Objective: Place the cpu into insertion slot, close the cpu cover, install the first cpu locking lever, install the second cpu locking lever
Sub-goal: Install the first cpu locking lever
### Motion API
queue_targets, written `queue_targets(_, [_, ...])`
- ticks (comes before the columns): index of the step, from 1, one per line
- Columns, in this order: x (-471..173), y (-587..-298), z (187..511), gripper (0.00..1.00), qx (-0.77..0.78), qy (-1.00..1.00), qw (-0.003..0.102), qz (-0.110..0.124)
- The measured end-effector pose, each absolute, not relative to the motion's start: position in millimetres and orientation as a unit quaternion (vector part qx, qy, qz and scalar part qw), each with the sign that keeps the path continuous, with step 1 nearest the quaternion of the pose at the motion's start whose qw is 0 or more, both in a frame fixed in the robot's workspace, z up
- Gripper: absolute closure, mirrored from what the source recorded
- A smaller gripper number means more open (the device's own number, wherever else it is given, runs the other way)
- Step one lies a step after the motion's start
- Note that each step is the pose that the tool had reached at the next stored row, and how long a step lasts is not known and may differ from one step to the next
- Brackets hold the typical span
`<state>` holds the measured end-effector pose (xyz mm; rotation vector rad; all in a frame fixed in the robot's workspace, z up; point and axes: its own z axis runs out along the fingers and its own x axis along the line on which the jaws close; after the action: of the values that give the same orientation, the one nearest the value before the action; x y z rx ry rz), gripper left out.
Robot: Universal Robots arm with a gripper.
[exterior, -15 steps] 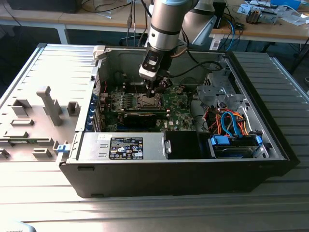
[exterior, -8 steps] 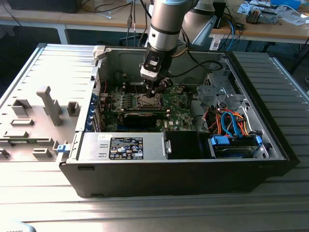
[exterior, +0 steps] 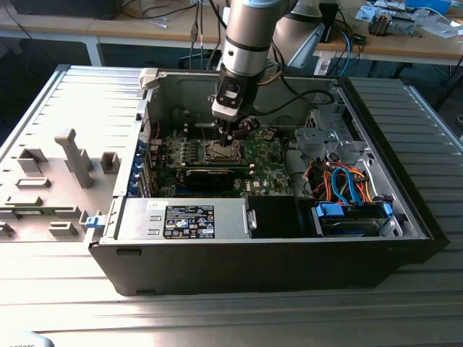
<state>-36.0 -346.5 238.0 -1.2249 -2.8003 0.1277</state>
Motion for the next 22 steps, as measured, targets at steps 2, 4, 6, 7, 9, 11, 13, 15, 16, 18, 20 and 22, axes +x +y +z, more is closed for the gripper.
queue_targets(2, [-36.0,-346.5,238.0,0.89,-0.396,-0.916,0.041,0.042])
queue_targets(4, [-36.0,-346.5,238.0,0.89,-0.393,-0.918,0.041,0.042])
queue_targets(6, [-36.0,-346.5,238.0,0.89,-0.390,-0.919,0.041,0.042])
queue_targets(7, [-36.0,-346.5,238.0,0.89,-0.386,-0.921,0.041,0.042])
queue_targets(9, [-36.0,-346.5,238.0,0.89,-0.378,-0.924,0.041,0.042])
queue_targets(11, [-36.0,-346.5,237.9,0.89,-0.372,-0.927,0.041,0.041])
queue_targets(13, [-36.1,-346.5,238.0,0.89,-0.367,-0.928,0.042,0.038])
queue_targets(15, [-36.0,-346.5,238.0,0.89,-0.366,-0.929,0.045,0.030])
queue_targets(16, [-36.0,-346.5,238.0,0.89,-0.366,-0.929,0.048,0.023])
queue_targets(18, [-36.0,-346.5,238.0,0.89,-0.359,-0.932,0.048,0.022])
queue_targets(20, [-36.0,-346.6,238.0,0.89,-0.344,-0.937,0.048,0.023])
queue_targets(22, [-36.0,-346.5,238.0,0.89,-0.338,-0.940,0.047,0.023])
